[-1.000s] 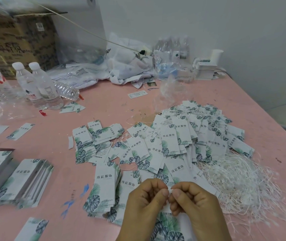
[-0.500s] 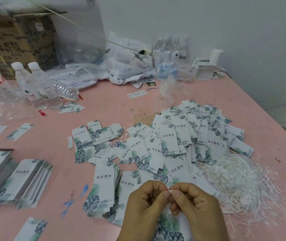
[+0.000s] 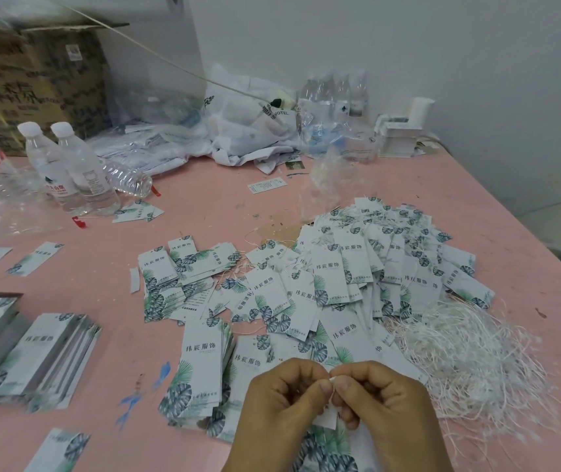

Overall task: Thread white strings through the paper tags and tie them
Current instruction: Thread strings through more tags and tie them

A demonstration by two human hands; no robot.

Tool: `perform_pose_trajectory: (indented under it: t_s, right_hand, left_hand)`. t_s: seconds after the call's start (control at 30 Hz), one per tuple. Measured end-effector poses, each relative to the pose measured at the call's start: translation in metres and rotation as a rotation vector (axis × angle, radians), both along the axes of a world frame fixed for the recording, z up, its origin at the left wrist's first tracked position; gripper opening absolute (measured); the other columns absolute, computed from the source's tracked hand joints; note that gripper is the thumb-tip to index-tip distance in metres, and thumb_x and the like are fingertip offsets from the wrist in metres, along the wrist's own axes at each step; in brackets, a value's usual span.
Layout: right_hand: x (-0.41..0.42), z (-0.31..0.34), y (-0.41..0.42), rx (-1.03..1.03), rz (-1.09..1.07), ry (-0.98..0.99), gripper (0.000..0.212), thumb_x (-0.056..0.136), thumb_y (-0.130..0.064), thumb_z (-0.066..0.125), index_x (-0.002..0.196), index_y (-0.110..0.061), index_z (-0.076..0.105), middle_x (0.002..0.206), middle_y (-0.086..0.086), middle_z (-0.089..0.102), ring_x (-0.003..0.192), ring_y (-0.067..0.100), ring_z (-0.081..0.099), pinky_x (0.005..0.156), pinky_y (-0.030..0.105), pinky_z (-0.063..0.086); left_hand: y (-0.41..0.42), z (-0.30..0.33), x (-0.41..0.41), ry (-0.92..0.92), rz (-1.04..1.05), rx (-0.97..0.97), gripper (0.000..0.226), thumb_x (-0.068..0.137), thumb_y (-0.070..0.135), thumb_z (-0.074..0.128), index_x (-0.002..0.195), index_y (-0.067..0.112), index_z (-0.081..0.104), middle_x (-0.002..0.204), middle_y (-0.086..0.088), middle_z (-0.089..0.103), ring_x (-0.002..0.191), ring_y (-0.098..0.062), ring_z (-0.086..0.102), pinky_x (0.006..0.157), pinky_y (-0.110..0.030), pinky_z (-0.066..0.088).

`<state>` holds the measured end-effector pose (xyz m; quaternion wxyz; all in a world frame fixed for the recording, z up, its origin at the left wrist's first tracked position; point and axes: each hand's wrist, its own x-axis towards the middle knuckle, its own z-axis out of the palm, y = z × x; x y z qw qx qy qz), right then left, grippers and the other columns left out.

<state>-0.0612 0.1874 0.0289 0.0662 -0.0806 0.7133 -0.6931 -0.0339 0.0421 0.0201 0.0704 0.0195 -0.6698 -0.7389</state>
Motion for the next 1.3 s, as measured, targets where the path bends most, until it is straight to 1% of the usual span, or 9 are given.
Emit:
perform_pose_trajectory:
  t_s: [0.17, 0.27, 0.5, 0.67, 0.77, 0.9, 1.1, 1.2, 1.3]
  right_hand:
    - [0.001, 0.0, -0.002, -0.047, -0.006, 0.01, 0.009, 0.071, -0.027, 0.079, 0.078, -0.022, 0.078, 0.058, 0.014, 0.067, 0.045, 0.015, 0.057, 0.046, 0.022, 0.048]
    - [-0.004, -0.005, 0.003, -0.067, -0.14, 0.061, 0.002, 0.081, -0.021, 0.076, 0.082, -0.02, 0.076, 0.057, 0.01, 0.063, 0.047, 0.016, 0.054, 0.048, 0.025, 0.047]
    - [-0.009, -0.012, 0.007, 0.067, -0.041, 0.048, 0.043, 0.086, -0.005, 0.064, 0.108, -0.042, 0.066, 0.106, -0.01, 0.071, 0.099, 0.001, 0.065, 0.085, 0.013, 0.05]
    - [0.0, -0.008, -0.005, 0.2, 0.253, 0.004, 0.055, 0.078, -0.029, 0.065, 0.125, -0.053, 0.051, 0.134, -0.027, 0.054, 0.125, -0.004, 0.05, 0.105, 0.023, 0.04]
    - [0.002, -0.007, -0.012, 0.211, 0.281, -0.022, 0.054, 0.071, -0.046, 0.073, 0.122, -0.05, 0.055, 0.128, -0.025, 0.06, 0.123, -0.004, 0.052, 0.105, 0.027, 0.042]
    - [0.001, -0.006, -0.014, 0.224, 0.291, 0.032, 0.021, 0.078, -0.033, 0.076, 0.097, -0.039, 0.067, 0.099, -0.012, 0.069, 0.099, 0.005, 0.065, 0.092, 0.03, 0.048]
    - [0.002, -0.011, -0.013, 0.131, 0.268, -0.008, 0.013, 0.085, -0.015, 0.066, 0.088, -0.027, 0.068, 0.09, 0.003, 0.073, 0.085, 0.013, 0.069, 0.074, 0.023, 0.052]
    - [0.001, -0.009, -0.013, 0.032, 0.171, -0.073, 0.011, 0.082, -0.024, 0.065, 0.09, -0.015, 0.066, 0.078, 0.011, 0.072, 0.069, 0.02, 0.065, 0.063, 0.027, 0.05]
    - [-0.004, -0.011, -0.01, -0.038, 0.132, -0.154, 0.014, 0.087, -0.02, 0.069, 0.094, -0.008, 0.067, 0.082, 0.017, 0.074, 0.072, 0.024, 0.068, 0.065, 0.029, 0.054]
  left_hand:
    - [0.003, -0.003, 0.001, 0.102, 0.049, -0.087, 0.012, 0.078, 0.036, 0.064, 0.074, 0.025, 0.061, 0.072, 0.002, 0.057, 0.06, -0.011, 0.044, 0.057, -0.02, 0.036]
    - [0.0, -0.003, 0.0, 0.144, 0.016, -0.035, 0.012, 0.08, 0.037, 0.065, 0.076, 0.026, 0.063, 0.091, 0.001, 0.061, 0.068, -0.011, 0.05, 0.063, -0.019, 0.039]
    - [-0.01, -0.007, -0.008, 0.136, -0.088, 0.457, 0.031, 0.061, 0.04, 0.089, 0.07, 0.019, 0.069, 0.087, -0.003, 0.067, 0.068, -0.011, 0.055, 0.063, -0.019, 0.046]
    - [-0.019, -0.005, -0.011, 0.167, -0.222, 0.832, 0.019, 0.08, 0.024, 0.082, 0.081, 0.011, 0.067, 0.096, -0.012, 0.067, 0.077, -0.019, 0.063, 0.07, -0.028, 0.053]
    - [-0.021, 0.004, -0.013, 0.191, -0.286, 1.034, 0.016, 0.103, 0.011, 0.049, 0.104, 0.002, 0.062, 0.116, -0.017, 0.061, 0.107, -0.026, 0.059, 0.092, -0.036, 0.047]
    - [-0.031, 0.005, -0.011, 0.061, -0.086, 1.055, 0.026, 0.107, 0.014, 0.035, 0.113, 0.002, 0.057, 0.126, -0.017, 0.056, 0.118, -0.028, 0.052, 0.102, -0.04, 0.036]
    - [-0.04, -0.002, -0.015, -0.008, -0.085, 1.185, 0.028, 0.108, 0.022, 0.035, 0.111, 0.008, 0.059, 0.123, -0.009, 0.057, 0.115, -0.023, 0.051, 0.103, -0.036, 0.035]
    - [-0.039, -0.007, -0.018, 0.011, -0.154, 1.273, 0.026, 0.107, 0.021, 0.04, 0.107, 0.008, 0.062, 0.119, -0.009, 0.06, 0.113, -0.023, 0.055, 0.101, -0.037, 0.038]
    - [-0.033, -0.013, -0.019, 0.058, -0.177, 1.295, 0.008, 0.096, 0.016, 0.063, 0.097, 0.01, 0.068, 0.111, -0.008, 0.066, 0.106, -0.024, 0.062, 0.096, -0.039, 0.048]
